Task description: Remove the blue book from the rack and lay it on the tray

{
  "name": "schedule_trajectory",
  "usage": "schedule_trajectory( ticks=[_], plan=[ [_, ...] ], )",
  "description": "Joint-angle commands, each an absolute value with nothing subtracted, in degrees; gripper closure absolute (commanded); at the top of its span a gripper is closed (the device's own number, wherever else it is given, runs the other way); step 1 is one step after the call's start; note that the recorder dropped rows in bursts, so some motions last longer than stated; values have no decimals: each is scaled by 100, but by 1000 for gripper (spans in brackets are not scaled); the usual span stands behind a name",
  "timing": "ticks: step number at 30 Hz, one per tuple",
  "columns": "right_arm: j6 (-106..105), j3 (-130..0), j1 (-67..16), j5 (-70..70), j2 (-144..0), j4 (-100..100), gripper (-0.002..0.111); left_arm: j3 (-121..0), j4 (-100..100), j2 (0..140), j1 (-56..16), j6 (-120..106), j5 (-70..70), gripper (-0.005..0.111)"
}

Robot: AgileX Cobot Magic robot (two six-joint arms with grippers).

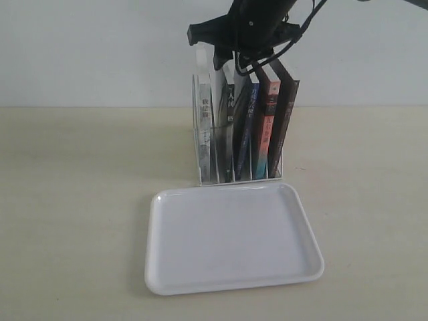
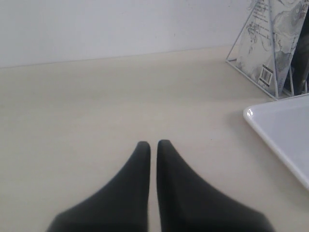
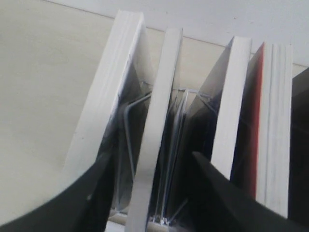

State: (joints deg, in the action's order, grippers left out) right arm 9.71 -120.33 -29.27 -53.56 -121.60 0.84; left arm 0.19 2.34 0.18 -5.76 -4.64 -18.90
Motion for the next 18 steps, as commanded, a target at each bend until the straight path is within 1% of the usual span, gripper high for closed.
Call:
schedule_trajectory(
  ticks=[1, 9, 10, 12, 14, 15, 16, 18],
  plan=[
    [931, -12067, -2924, -5371, -11643, 103, 62, 0, 229, 0, -578, -424, -1802, 102],
    [1018, -12067, -2913, -5769, -11331, -243, 64, 0, 229, 0, -578, -424, -1802, 102],
    [1025, -12067, -2913, -5848, -11331, -334, 66, 0, 229, 0, -578, -424, -1802, 102],
    [1044, -12067, -2913, -5962, -11331, -393, 75, 0, 229, 0, -578, -424, -1802, 102],
    [1044, -12067, -2902, -5963, -11331, -393, 85, 0, 229, 0, -578, -424, -1802, 102],
    [1044, -12067, -2902, -5936, -11331, -393, 88, 0, 229, 0, -578, -424, -1802, 102],
    [1044, -12067, -2895, -5936, -11342, -401, 90, 0, 229, 0, -578, -424, -1802, 102],
    [1022, -12067, -2846, -5960, -11389, -401, 87, 0, 229, 0, -578, -424, -1802, 102]
  ],
)
